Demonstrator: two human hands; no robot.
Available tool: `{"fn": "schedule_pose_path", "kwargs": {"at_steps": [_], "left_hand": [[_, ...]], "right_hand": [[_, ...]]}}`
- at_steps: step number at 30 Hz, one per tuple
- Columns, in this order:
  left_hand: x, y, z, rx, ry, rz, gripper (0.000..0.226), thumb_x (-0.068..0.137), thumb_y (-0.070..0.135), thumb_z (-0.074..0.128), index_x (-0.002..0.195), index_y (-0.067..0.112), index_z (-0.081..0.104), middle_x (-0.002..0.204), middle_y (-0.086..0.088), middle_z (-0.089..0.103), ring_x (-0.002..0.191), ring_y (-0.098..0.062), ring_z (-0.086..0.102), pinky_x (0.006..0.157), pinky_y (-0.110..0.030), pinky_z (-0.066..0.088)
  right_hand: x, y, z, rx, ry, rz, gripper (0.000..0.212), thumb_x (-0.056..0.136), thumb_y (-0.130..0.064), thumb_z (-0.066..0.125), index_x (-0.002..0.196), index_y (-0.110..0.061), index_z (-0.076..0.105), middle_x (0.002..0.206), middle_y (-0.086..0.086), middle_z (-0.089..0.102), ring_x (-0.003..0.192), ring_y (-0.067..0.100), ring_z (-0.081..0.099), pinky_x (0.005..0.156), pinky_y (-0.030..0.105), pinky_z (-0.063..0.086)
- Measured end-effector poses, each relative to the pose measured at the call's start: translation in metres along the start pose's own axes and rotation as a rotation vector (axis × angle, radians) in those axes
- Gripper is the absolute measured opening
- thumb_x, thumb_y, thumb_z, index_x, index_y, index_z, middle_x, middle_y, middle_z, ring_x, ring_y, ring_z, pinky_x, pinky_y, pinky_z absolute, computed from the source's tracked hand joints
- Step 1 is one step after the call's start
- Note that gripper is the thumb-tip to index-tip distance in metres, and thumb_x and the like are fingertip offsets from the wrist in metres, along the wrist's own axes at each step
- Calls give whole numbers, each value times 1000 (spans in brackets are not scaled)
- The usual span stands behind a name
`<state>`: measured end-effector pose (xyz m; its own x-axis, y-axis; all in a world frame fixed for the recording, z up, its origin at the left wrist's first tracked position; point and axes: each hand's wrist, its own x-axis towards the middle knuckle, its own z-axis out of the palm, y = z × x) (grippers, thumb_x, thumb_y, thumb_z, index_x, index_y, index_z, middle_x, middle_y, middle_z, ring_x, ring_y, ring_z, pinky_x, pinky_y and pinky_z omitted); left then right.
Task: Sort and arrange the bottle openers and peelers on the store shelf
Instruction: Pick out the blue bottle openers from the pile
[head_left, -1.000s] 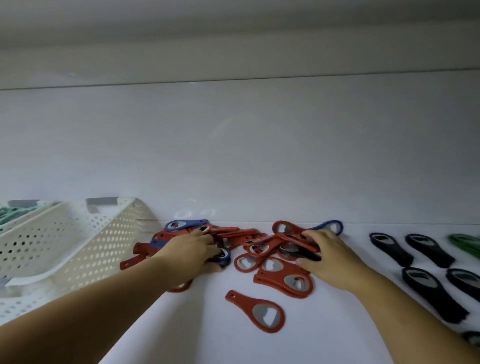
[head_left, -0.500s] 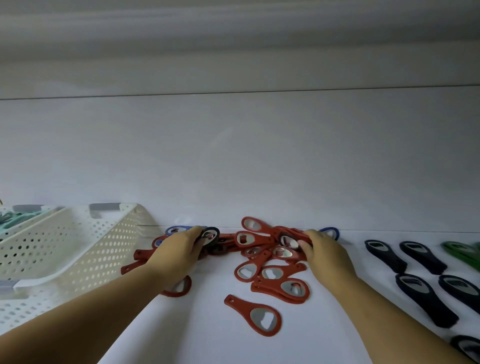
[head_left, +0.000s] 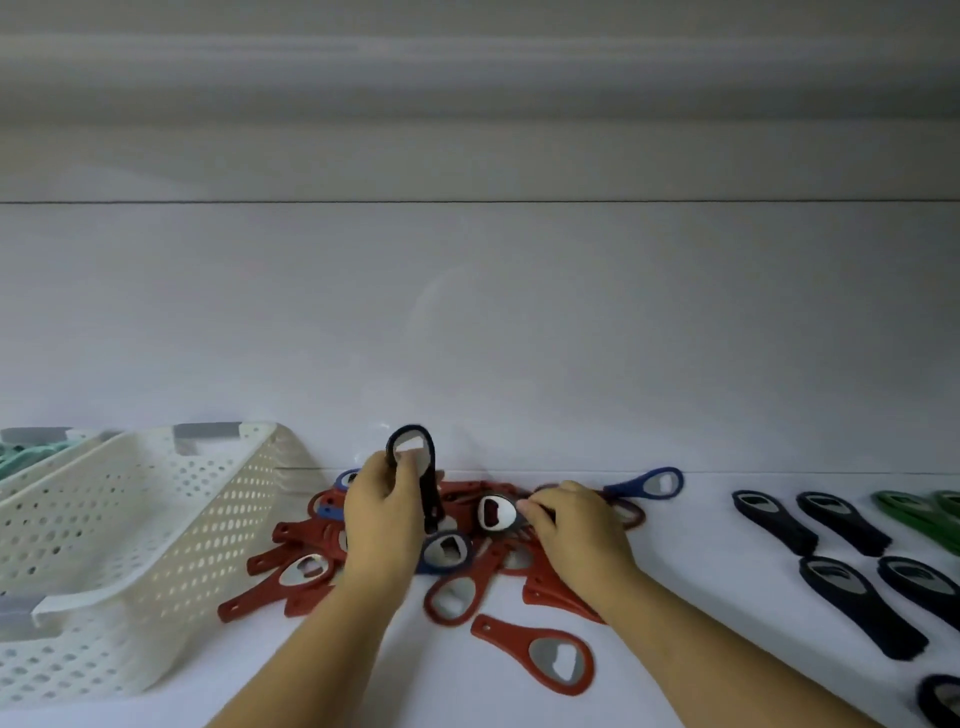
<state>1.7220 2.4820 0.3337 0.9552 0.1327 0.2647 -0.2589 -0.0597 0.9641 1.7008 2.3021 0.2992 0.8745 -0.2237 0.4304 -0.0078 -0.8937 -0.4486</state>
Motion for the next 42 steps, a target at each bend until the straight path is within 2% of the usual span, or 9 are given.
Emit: {"fn": "schedule_pose_path", "kwargs": {"at_steps": [8,12,20,24,26,29,34,38,42], "left_hand": [[7,-3,-14,-611,-226,-437,24,98,3,42,120,6,52,102,-14,72,91,-29,71,73,-39,56],[-4,3,-6,-717,-261,-430,32,98,0,40,121,18,54,100,-13,72,90,-29,71,70,-37,56],[-31,11,15,-874,-266,-423,30,99,18,43,129,17,49,110,-21,64,98,-30,66,72,-38,55],[-31,7,13,-855,-264,-425,39,96,-4,37,121,20,54,98,-22,65,85,-33,67,72,-44,55],[-31,7,10,-860,-293,-471,41,94,-6,38,118,19,59,92,-21,66,79,-33,68,72,-43,56],[-32,5,10,-826,-359,-509,41,93,-4,40,116,22,62,87,-17,66,70,-28,65,64,-38,56],[-36,0,18,-786,-383,-559,34,93,-2,37,113,16,59,79,-17,60,56,-21,50,44,-26,44],[-37,-2,22,-795,-381,-588,19,93,4,39,104,11,53,80,-19,58,53,-20,46,41,-23,39],[-35,-3,24,-766,-425,-618,17,90,23,54,87,7,58,70,-7,52,53,-16,42,41,-23,38]], "right_hand": [[-1,-11,-12,294,235,104,22,91,-28,61,81,-12,74,75,1,66,73,20,60,61,27,44],[-10,-33,-23,653,193,252,18,88,-29,65,77,-15,67,74,2,69,75,20,66,69,33,53],[-32,-61,-22,726,-28,136,14,84,-25,70,72,-24,63,64,-7,64,41,3,54,40,18,42],[-24,-42,-30,473,-4,42,18,88,-32,64,72,-25,67,69,-11,64,64,2,59,57,17,46],[-10,-9,-37,286,88,103,12,89,-31,61,90,-22,68,98,-9,63,91,8,61,75,20,46],[5,50,-45,-24,-41,322,44,91,-42,53,128,-17,54,140,3,42,129,22,40,105,38,37],[7,64,-25,-257,-335,384,66,93,-59,30,143,-17,34,148,14,32,138,31,27,114,44,23],[1,26,-3,-289,-401,317,66,98,-52,15,152,-14,7,158,18,5,146,33,3,120,44,5],[-8,-3,12,-270,-409,271,62,100,-46,12,153,-14,3,159,19,0,146,34,-2,120,45,1]]}}
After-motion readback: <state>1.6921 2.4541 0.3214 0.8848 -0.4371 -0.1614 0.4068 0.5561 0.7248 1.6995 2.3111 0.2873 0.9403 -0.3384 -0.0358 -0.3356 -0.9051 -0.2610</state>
